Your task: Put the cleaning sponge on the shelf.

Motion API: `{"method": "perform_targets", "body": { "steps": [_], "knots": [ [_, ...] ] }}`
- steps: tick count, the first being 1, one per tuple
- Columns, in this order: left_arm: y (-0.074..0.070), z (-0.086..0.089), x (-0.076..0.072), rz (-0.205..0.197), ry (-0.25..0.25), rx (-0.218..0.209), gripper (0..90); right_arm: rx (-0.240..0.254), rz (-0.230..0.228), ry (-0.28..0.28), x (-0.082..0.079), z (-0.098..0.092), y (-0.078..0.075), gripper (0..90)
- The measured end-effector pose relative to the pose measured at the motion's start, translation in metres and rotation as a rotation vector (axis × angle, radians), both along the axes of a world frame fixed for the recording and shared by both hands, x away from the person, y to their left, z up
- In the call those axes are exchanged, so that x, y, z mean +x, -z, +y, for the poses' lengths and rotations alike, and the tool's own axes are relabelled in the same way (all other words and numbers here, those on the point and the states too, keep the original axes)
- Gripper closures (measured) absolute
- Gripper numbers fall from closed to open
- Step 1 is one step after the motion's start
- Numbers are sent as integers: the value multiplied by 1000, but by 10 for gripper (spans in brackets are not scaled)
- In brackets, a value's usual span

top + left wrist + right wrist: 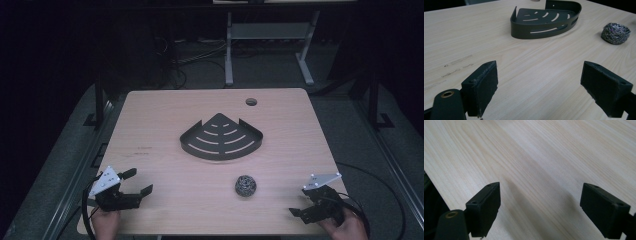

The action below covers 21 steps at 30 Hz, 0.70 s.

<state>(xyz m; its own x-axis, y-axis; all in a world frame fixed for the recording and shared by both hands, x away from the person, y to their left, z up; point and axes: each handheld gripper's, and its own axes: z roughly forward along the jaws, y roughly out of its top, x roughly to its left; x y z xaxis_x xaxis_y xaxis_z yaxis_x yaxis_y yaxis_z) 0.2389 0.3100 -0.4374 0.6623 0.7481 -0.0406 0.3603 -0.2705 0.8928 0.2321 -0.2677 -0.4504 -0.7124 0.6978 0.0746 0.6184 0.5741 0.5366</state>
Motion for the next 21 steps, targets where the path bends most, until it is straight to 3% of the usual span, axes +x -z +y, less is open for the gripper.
{"method": "perform_targets", "body": {
  "steps": [21],
  "knots": [
    [-1, 0, -2, -8, 2, -10, 137, -5, 25, -106, 13, 44, -13, 152]
  ]
}}
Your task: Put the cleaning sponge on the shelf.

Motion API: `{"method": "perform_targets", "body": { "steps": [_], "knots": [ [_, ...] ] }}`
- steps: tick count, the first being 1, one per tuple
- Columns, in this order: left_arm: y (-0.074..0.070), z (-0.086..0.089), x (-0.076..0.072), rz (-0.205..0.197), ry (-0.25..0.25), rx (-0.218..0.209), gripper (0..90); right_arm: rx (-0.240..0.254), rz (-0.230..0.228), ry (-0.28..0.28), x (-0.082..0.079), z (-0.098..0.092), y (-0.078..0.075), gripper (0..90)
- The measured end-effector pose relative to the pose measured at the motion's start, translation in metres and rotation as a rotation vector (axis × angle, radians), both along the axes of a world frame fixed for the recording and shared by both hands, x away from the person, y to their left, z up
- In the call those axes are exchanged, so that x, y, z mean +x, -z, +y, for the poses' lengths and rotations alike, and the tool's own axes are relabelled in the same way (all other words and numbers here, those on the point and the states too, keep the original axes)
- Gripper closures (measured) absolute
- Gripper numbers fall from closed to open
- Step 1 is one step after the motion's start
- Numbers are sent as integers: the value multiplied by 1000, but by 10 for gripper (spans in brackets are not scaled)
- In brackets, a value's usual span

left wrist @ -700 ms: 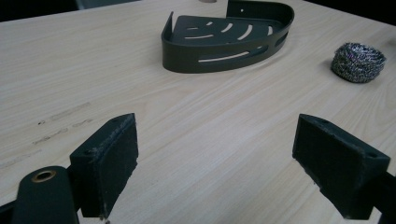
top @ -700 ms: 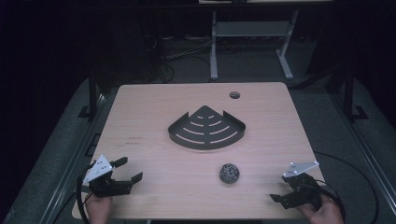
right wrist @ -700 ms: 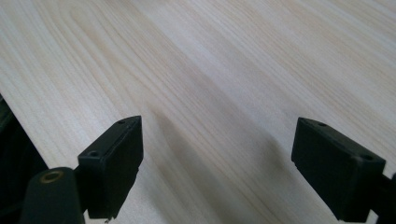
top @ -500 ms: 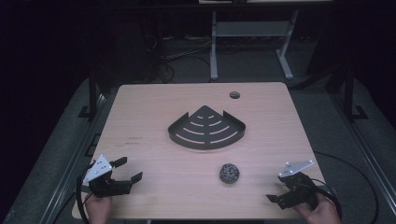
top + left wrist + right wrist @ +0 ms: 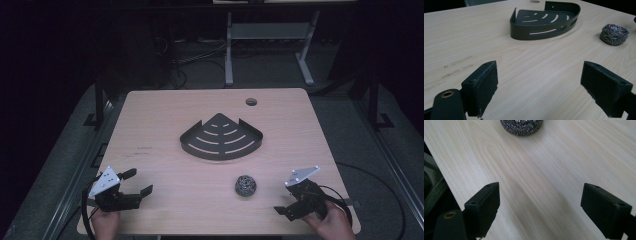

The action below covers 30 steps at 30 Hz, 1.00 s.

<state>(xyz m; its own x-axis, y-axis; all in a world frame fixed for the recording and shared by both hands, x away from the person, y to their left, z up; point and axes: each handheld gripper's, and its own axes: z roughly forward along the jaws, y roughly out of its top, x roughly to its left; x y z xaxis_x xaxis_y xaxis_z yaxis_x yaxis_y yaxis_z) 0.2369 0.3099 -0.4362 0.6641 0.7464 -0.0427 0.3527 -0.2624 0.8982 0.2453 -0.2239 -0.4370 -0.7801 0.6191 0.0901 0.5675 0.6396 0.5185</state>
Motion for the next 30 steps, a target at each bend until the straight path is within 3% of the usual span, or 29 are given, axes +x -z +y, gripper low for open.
{"method": "perform_targets", "body": {
  "steps": [5, 30],
  "knots": [
    [0, 0, 0, 1, 0, -1, 137, 0, -19, -7, 3, 6, -4, 152],
    [0, 2, -1, 2, -8, -9, 137, -20, -1, -99, 20, 48, -13, 148]
  ]
}}
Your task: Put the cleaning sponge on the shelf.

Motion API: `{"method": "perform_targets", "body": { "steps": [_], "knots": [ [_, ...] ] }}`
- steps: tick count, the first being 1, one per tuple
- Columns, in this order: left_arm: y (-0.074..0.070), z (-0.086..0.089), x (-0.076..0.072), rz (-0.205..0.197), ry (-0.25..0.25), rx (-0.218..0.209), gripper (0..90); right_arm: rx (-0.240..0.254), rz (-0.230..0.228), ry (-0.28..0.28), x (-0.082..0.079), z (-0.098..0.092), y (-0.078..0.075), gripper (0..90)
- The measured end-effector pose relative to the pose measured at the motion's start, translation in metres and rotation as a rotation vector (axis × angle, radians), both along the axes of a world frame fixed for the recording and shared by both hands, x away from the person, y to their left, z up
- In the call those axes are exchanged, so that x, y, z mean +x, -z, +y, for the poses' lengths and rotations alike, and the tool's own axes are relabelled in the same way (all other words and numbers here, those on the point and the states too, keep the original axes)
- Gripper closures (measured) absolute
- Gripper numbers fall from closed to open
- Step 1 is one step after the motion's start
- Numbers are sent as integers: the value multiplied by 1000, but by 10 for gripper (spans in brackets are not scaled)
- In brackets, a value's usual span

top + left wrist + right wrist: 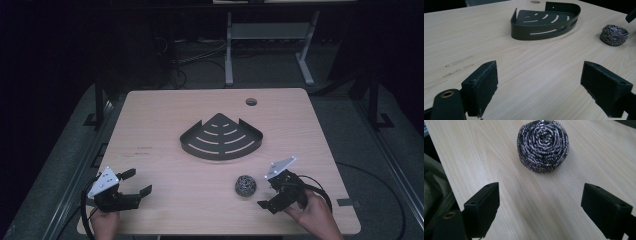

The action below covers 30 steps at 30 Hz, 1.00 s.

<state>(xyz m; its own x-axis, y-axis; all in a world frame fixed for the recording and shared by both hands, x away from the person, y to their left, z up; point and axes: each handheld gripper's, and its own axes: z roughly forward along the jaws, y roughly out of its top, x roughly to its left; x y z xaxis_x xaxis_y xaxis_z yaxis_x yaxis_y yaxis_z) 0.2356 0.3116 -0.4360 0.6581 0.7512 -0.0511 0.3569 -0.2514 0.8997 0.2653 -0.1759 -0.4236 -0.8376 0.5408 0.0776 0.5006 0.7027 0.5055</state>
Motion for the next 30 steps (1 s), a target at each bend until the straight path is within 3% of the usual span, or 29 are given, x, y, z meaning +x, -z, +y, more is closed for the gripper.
{"method": "perform_targets", "body": {
  "steps": [30],
  "knots": [
    [0, 2, 0, -6, 1, -3, 137, -81, 23, -76, 34, 48, 3, 147]
  ]
}}
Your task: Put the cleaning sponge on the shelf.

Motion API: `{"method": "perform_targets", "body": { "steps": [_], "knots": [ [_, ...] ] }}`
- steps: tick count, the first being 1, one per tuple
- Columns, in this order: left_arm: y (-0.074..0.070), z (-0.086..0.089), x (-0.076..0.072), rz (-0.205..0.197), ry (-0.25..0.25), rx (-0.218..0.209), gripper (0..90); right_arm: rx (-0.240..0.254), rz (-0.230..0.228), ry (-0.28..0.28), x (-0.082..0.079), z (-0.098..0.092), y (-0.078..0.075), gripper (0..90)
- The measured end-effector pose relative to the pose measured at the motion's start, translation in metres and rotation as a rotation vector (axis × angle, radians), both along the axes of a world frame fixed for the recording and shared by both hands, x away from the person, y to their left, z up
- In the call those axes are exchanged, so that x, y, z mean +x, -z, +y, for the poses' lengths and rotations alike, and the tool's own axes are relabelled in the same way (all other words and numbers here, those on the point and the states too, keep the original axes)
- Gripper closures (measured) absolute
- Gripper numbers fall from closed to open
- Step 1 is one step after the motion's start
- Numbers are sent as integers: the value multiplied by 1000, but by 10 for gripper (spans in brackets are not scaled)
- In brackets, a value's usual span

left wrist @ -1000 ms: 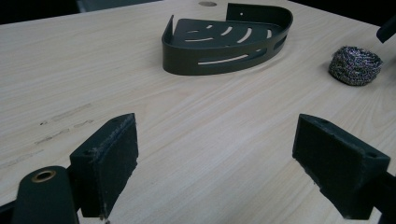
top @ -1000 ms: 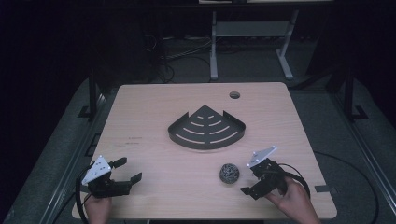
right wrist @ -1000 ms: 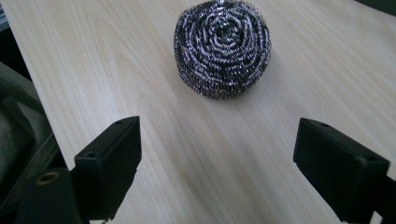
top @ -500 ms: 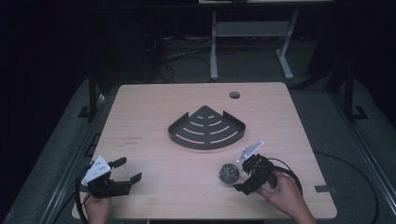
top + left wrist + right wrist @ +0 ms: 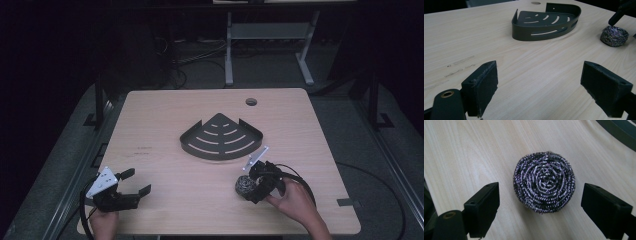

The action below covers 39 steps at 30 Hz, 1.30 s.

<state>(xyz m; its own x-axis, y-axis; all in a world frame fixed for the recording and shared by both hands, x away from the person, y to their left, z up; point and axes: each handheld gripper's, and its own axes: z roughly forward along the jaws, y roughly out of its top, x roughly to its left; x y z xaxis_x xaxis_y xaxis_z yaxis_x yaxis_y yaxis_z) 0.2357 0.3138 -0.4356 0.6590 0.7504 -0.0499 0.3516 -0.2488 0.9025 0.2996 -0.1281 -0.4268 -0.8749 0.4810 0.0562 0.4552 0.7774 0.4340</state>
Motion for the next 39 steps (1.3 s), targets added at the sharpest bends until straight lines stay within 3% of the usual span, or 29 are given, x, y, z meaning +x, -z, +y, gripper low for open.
{"method": "perform_targets", "body": {
  "steps": [21, 34, 39],
  "knots": [
    [0, -1, 0, 1, 0, -4, 137, -38, 57, -6, 15, 13, 15, 156],
    [0, -1, 0, 0, -1, -5, 137, -83, 60, -11, 18, 17, 17, 218],
    [-1, 1, 0, -3, -1, -4, 137, -96, 64, -34, 19, 23, 15, 298]
  ]
}}
